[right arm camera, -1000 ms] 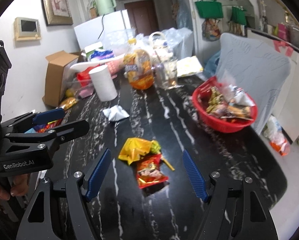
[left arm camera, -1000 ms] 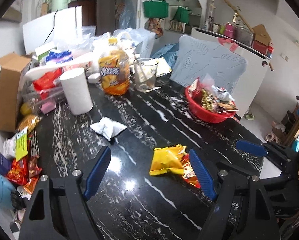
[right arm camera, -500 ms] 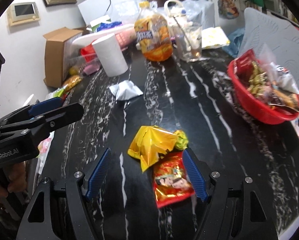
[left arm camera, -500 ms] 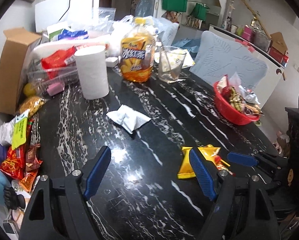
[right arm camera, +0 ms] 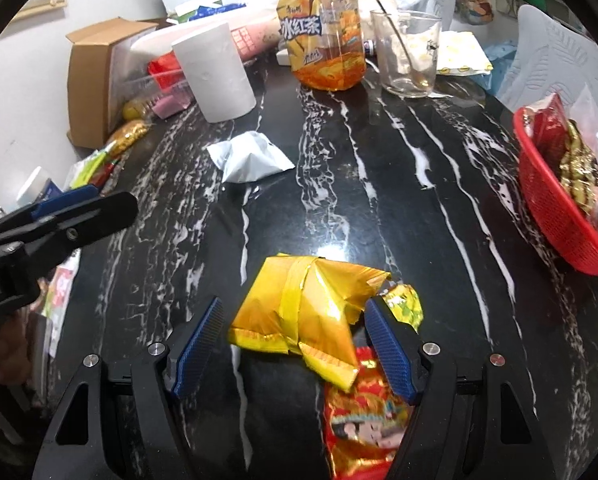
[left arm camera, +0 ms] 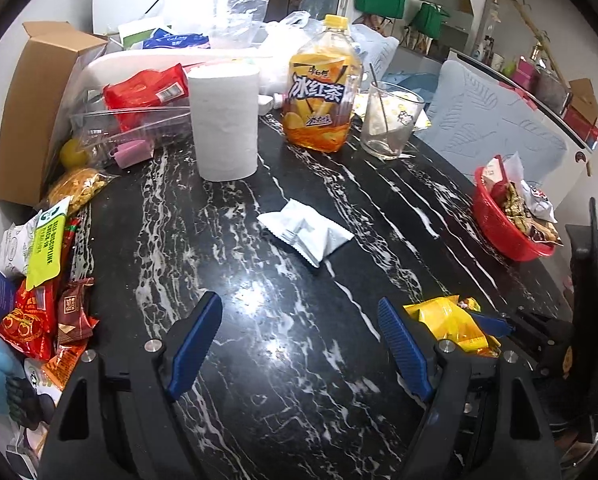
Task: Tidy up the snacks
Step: 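Close the right tool on the yellow snack bag, then grasp the white pillow packet with the left tool while the right tool holds the yellow bag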
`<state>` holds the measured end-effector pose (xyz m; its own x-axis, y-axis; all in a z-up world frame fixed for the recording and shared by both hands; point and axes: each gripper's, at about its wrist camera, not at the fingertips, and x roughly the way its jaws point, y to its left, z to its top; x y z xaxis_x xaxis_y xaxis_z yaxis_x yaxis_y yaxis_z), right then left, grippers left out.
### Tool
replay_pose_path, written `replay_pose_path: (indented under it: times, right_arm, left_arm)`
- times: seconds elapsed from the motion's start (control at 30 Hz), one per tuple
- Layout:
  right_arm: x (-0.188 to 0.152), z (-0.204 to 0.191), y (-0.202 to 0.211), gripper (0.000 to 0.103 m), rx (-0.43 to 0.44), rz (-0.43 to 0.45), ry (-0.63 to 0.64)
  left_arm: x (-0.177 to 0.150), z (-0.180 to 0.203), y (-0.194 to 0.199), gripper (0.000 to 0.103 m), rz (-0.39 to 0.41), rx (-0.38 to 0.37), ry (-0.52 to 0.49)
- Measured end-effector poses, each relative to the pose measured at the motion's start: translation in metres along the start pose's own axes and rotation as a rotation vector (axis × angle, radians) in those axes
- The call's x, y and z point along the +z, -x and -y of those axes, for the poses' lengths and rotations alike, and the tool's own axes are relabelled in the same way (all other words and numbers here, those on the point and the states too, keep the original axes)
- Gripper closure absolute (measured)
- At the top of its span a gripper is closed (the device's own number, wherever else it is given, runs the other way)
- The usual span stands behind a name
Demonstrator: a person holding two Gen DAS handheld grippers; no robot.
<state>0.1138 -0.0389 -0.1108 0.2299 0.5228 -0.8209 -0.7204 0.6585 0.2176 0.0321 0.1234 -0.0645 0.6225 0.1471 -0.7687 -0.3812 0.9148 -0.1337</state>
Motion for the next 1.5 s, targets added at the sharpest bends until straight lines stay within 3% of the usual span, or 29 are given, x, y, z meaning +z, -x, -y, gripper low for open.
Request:
replay_pose_path:
  times: [0.2, 0.33, 0.43, 0.57, 1.03, 1.27, 1.5]
  right_arm:
    - [0.006, 0.002, -0.010, 0.033, 0.012, -0.015, -0.019]
    - [0.011, 0.000, -0.008, 0.050, 0.004, 0.023, 0.013]
    - [0.016, 0.000, -0.008, 0.053, 0.022, 0.026, 0.024]
    - [0.025, 0.005, -0.003, 0.054, 0.055, 0.044, 0.016]
    - [0.069, 0.040, -0.006, 0.054, 0.010, 0.088, 0.025]
    - [0.074, 0.054, -0.019, 0.054, 0.018, 0.065, 0.011]
    - [0.071, 0.059, -0.025, 0.054, 0.036, 0.043, -0.015]
  left_arm:
    - [0.006, -0.004, -0.005, 0.023, -0.006, 0.012, 0.000]
    - [0.012, -0.001, -0.011, 0.023, -0.015, 0.001, -0.017]
    - [0.019, 0.000, -0.016, 0.023, -0.024, -0.023, -0.012]
    - [0.031, 0.001, -0.025, 0.023, -0.027, -0.040, -0.003]
    - [0.068, 0.014, -0.094, 0.023, -0.070, 0.000, -0.075]
    - [0.070, 0.014, -0.125, 0.023, -0.128, -0.046, -0.101]
    - [0.063, 0.023, -0.124, 0.027, -0.115, -0.016, -0.176]
